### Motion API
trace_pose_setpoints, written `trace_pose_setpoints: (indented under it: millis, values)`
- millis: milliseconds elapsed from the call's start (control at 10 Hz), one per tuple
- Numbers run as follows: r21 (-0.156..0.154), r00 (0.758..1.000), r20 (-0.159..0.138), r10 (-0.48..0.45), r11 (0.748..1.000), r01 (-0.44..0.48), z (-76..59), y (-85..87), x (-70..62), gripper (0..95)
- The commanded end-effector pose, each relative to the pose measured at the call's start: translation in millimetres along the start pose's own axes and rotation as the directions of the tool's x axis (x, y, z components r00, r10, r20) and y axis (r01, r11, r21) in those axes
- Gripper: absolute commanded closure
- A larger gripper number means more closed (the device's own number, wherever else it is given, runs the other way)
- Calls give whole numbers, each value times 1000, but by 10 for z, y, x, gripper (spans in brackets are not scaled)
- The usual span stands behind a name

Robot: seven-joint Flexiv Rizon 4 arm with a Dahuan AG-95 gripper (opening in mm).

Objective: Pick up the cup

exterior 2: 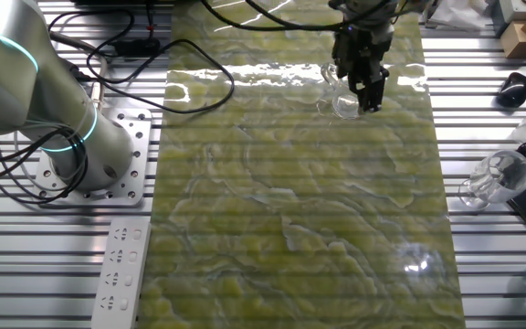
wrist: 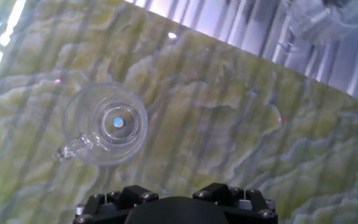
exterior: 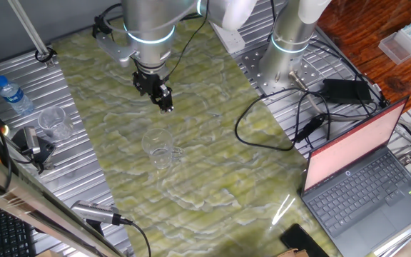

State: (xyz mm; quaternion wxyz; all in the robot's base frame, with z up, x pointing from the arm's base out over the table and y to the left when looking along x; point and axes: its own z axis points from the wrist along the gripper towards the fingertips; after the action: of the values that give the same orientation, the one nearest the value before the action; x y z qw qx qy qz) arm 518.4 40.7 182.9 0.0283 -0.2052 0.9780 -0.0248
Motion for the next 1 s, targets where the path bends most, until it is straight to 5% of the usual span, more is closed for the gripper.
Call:
trace_pose_setpoints:
  millis: [100, 400, 600, 700, 1000]
  values:
    - [-4, 1000, 9, -20, 1000, 20, -1, -2, 10, 190]
    - [3, 1000, -21, 11, 1000, -11, -1, -2, 10, 190]
    - [-28, 999, -24, 35, 999, -36, -1, -2, 10, 190]
    - [-69, 997, -17, 69, 995, -70, -1, -2, 10, 0]
    - [-91, 991, -27, 134, 987, -136, -7, 1, 17, 0]
